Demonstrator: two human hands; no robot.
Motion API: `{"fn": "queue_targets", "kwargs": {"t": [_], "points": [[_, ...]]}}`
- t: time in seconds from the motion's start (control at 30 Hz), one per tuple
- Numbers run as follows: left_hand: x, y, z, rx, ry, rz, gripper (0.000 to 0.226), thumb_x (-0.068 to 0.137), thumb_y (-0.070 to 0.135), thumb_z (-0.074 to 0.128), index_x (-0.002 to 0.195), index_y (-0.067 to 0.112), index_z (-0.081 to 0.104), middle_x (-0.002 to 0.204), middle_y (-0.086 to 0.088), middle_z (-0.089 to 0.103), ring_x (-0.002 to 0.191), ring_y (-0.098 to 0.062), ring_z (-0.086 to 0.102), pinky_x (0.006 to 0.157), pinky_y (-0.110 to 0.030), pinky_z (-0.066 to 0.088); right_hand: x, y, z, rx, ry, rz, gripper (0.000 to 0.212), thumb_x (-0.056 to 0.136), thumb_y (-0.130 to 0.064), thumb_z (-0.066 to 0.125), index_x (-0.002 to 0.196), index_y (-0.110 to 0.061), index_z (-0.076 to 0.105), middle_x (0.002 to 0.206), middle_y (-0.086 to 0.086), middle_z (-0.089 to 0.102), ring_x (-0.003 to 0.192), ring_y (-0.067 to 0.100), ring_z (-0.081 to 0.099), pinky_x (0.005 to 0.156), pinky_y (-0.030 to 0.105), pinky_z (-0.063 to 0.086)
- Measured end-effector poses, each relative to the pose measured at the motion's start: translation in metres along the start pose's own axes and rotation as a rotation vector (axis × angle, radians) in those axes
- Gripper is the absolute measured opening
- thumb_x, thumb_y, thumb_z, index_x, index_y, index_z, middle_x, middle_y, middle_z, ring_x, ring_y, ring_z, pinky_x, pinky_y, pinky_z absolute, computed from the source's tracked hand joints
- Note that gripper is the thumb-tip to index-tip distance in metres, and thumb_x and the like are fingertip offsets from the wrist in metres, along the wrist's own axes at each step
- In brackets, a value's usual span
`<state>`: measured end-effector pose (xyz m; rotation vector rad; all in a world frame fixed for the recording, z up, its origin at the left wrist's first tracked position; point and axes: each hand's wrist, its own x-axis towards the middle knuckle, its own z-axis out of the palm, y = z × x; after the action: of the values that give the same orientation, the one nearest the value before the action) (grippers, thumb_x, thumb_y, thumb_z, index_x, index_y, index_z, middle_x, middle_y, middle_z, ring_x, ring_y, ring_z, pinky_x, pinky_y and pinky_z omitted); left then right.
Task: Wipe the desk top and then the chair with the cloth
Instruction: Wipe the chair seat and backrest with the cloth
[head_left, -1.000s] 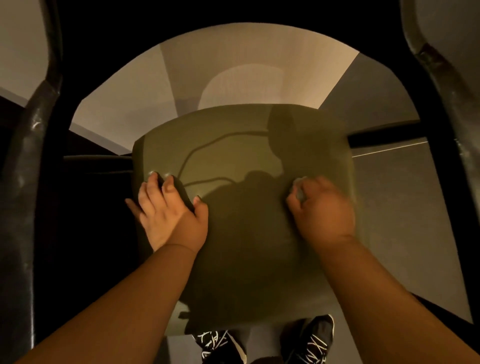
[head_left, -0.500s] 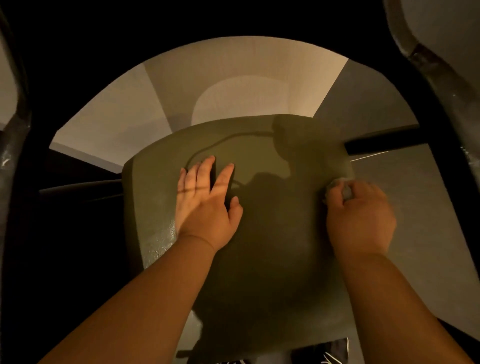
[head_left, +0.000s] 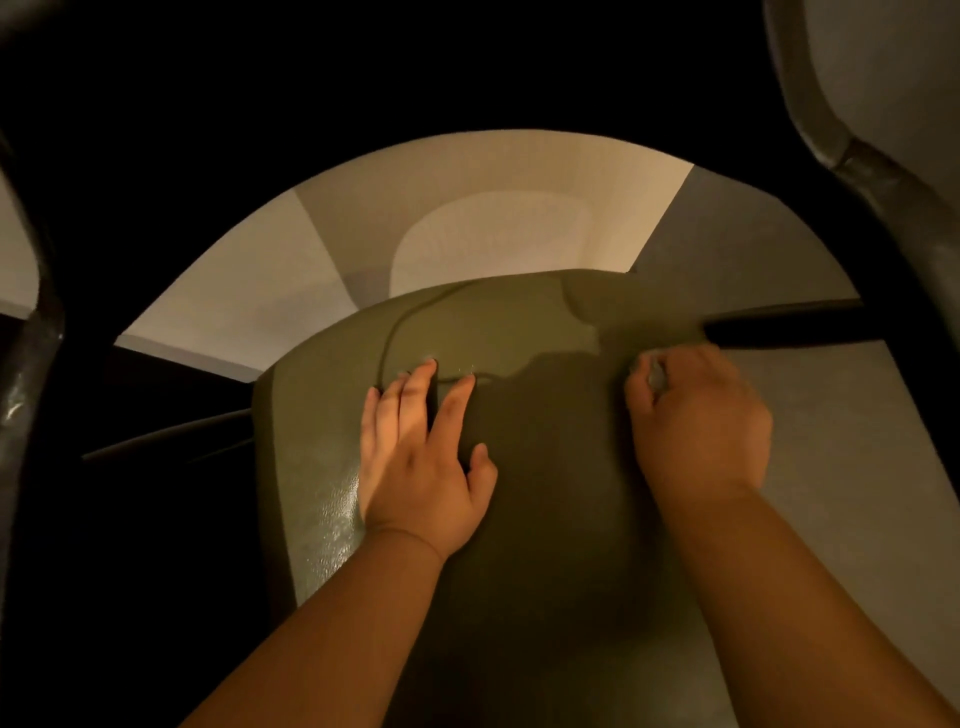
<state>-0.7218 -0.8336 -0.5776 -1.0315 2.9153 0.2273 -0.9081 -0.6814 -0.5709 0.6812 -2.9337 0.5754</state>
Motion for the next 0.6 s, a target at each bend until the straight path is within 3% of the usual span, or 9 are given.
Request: {"fn": "queue_targets", "kwargs": {"t": [0.13, 0.3, 0.4, 0.47, 0.6], "points": [[0.001, -0.001, 0.003, -0.016, 0.010, -0.006, 0.065, 0.091, 0.046, 0.049, 0.154, 0.029, 0.042, 0.162, -0.009, 0.032, 0.148, -0.034, 0.032, 0.130, -0.053, 0.012, 0.020, -0.015, 0.007, 0.005, 0.012, -0.010, 0.028, 0.101, -0.029, 0.056, 0.085, -0.009, 0.065, 0.087, 0.011, 0.060, 0.069, 0.031, 0.056, 0.061, 0.030, 0.032], [-0.001, -0.003, 0.005, -0.046, 0.030, -0.001, 0.067, 0.090, 0.046, 0.051, 0.154, 0.029, 0.044, 0.161, -0.008, 0.033, 0.148, -0.033, 0.033, 0.130, -0.053, 0.012, 0.106, -0.040, 0.021, 0.009, -0.034, -0.021, 0.024, 0.102, -0.027, 0.046, 0.095, -0.010, 0.062, 0.094, 0.010, 0.055, 0.090, 0.032, 0.059, 0.070, 0.035, 0.039], [-0.002, -0.003, 0.004, -0.044, 0.016, -0.009, 0.066, 0.090, 0.046, 0.052, 0.154, 0.030, 0.043, 0.162, -0.007, 0.031, 0.149, -0.033, 0.031, 0.130, -0.052, 0.011, 0.097, -0.044, 0.015, -0.086, -0.128, -0.041, 0.033, 0.106, -0.028, 0.045, 0.091, -0.007, 0.065, 0.087, 0.011, 0.057, 0.081, 0.033, 0.059, 0.067, 0.039, 0.048], [-0.001, -0.002, 0.003, -0.051, 0.021, -0.008, 0.066, 0.091, 0.046, 0.050, 0.154, 0.030, 0.044, 0.163, -0.007, 0.031, 0.149, -0.033, 0.030, 0.130, -0.051, 0.009, 0.067, -0.044, 0.011, -0.047, -0.149, -0.004, 0.034, 0.104, -0.032, 0.047, 0.082, -0.011, 0.061, 0.081, 0.006, 0.054, 0.068, 0.026, 0.051, 0.063, 0.034, 0.039], [-0.001, -0.004, 0.007, -0.061, 0.029, -0.008, 0.066, 0.091, 0.047, 0.049, 0.154, 0.030, 0.044, 0.164, -0.007, 0.032, 0.149, -0.033, 0.029, 0.130, -0.051, 0.009, 0.036, -0.044, 0.016, 0.019, -0.122, -0.075, 0.030, 0.099, -0.030, 0.055, 0.074, -0.014, 0.057, 0.078, 0.007, 0.055, 0.066, 0.022, 0.042, 0.060, 0.031, 0.029]]}}
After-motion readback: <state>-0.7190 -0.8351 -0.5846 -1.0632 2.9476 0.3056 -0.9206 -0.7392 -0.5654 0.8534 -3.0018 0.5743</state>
